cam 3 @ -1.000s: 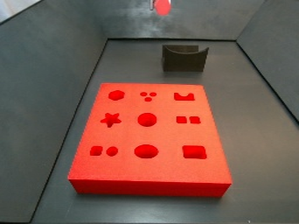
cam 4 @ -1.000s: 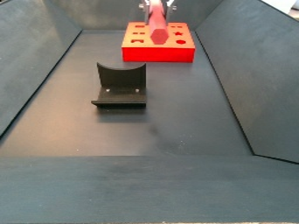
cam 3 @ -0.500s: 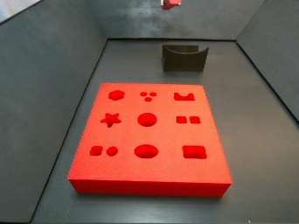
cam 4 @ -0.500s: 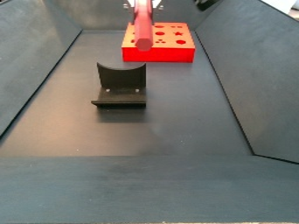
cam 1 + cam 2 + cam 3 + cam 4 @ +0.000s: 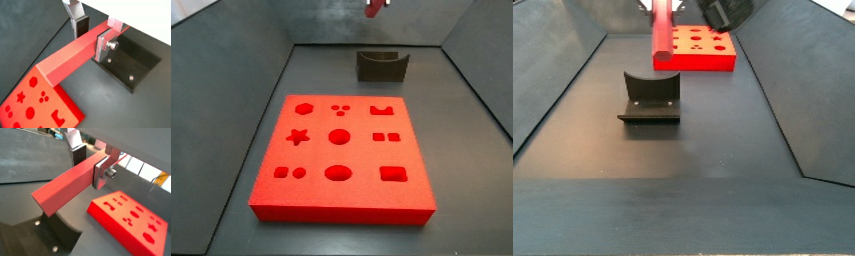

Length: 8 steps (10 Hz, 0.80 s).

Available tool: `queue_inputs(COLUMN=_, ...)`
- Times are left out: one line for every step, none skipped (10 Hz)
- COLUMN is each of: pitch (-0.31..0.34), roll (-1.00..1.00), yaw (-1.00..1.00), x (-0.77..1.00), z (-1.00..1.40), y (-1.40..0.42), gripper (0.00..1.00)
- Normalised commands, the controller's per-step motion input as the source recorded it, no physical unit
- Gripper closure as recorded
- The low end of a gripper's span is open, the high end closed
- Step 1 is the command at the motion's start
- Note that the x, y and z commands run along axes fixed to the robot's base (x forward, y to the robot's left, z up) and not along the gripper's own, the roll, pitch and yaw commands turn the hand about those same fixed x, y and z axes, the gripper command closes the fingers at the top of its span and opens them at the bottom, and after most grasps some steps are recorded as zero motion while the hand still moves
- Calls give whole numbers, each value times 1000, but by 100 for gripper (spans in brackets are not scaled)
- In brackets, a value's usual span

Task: Pick up the hexagon object. Move up. Place the hexagon object on the fixture. Regrasp the hexagon object. Move to above the board. Insert the hexagon object.
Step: Place the hexagon object on the fixture.

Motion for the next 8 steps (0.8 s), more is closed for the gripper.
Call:
queue_inputs(pitch=46, roll=-276, yaw=-104, x=392, z=-20, y=47, gripper=100)
queue_inputs(pitch=35, roll=-171, yaw=-97, x=277, z=-11, y=33, gripper=100)
queue_inputs(pitch=30, roll=-161, yaw=-86, x=213, z=-13, y=33, gripper=100)
queue_inputs(pitch=171, roll=-1000, yaw=-50, x=141, z=-1000, y=132, gripper=100)
queue_inputs(pitch=158, roll=-1000, yaw=-55, x=126, z=-1000, y=138, gripper=100)
queue_inputs(pitch=165, roll=-899, yaw=-103, x=138, z=-1000, y=142, gripper=100)
queue_inputs(pitch=172, roll=-756, yaw=-125, x=151, z=-1000, y=138, gripper=100)
queue_inputs(pitch=146, roll=-546, yaw=-150, x=161, z=-1000, y=142, gripper=100)
